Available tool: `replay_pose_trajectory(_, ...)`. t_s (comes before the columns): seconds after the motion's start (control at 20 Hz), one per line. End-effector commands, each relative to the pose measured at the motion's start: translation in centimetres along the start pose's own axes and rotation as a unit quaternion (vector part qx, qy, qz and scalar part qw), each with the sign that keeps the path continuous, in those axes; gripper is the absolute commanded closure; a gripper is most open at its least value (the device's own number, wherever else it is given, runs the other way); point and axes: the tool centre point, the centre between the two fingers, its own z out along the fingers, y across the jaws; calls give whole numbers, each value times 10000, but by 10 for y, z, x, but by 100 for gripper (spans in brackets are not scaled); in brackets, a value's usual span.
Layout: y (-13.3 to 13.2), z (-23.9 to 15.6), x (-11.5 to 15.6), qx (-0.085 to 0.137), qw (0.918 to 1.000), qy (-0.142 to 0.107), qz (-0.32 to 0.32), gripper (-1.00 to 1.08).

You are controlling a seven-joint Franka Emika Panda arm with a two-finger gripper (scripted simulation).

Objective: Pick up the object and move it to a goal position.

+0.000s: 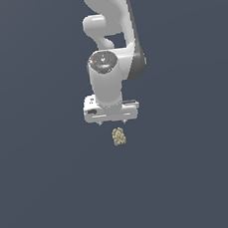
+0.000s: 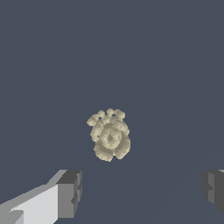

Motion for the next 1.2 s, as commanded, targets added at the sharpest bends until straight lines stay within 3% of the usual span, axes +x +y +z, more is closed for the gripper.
replay_pose_trajectory(0.0,0,0,0,0,10000,0,0,-92)
replay_pose_trajectory(0.7,0,-6,4,90,9999,-1,-68,-92)
replay_pose_trajectory(1.15,-11,19,5,39,9988,94,-476,-92)
